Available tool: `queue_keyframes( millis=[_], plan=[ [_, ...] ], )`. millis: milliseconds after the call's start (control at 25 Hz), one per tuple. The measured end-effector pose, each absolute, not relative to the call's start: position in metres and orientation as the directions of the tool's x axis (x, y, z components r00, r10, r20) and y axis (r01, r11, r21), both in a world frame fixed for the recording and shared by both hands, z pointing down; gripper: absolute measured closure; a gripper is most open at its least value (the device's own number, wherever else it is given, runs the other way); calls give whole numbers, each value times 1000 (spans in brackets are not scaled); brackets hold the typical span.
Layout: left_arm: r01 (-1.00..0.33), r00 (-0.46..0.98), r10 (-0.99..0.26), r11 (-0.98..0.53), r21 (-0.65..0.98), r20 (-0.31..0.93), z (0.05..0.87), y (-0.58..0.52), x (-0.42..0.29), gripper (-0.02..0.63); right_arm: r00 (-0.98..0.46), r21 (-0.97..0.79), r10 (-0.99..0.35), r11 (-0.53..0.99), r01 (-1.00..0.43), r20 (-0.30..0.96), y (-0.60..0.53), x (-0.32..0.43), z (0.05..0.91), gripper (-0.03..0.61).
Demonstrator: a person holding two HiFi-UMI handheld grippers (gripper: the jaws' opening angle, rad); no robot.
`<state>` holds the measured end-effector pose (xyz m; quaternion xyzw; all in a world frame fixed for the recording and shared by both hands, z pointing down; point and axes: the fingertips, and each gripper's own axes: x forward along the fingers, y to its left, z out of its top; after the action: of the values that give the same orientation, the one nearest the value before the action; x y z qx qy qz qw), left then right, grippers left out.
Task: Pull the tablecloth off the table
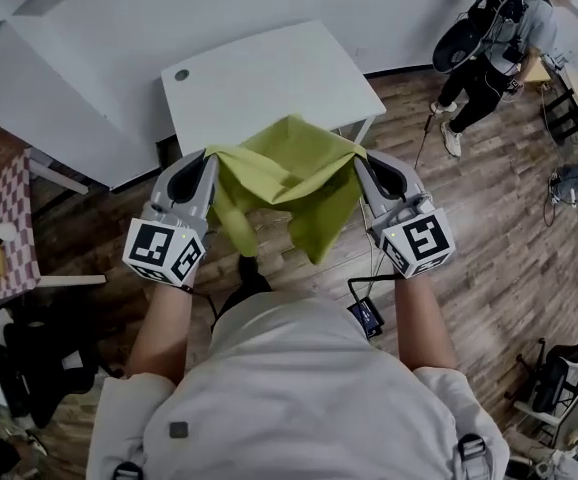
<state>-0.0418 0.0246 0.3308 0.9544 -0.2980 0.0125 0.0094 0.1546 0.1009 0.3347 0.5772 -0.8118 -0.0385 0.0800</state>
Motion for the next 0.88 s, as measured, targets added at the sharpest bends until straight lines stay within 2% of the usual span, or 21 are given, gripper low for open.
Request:
queue_keyframes(
  millis=[400, 880],
  plan=[
    [-606, 795, -604, -795, 26, 46, 347, 115, -29, 609, -367, 144, -927, 375, -916, 78, 181, 171, 343, 563],
    [-599, 800, -599, -801, 3, 23, 340, 164, -17, 607, -349, 135, -932, 359, -923, 95, 232, 173, 359, 561]
  ],
)
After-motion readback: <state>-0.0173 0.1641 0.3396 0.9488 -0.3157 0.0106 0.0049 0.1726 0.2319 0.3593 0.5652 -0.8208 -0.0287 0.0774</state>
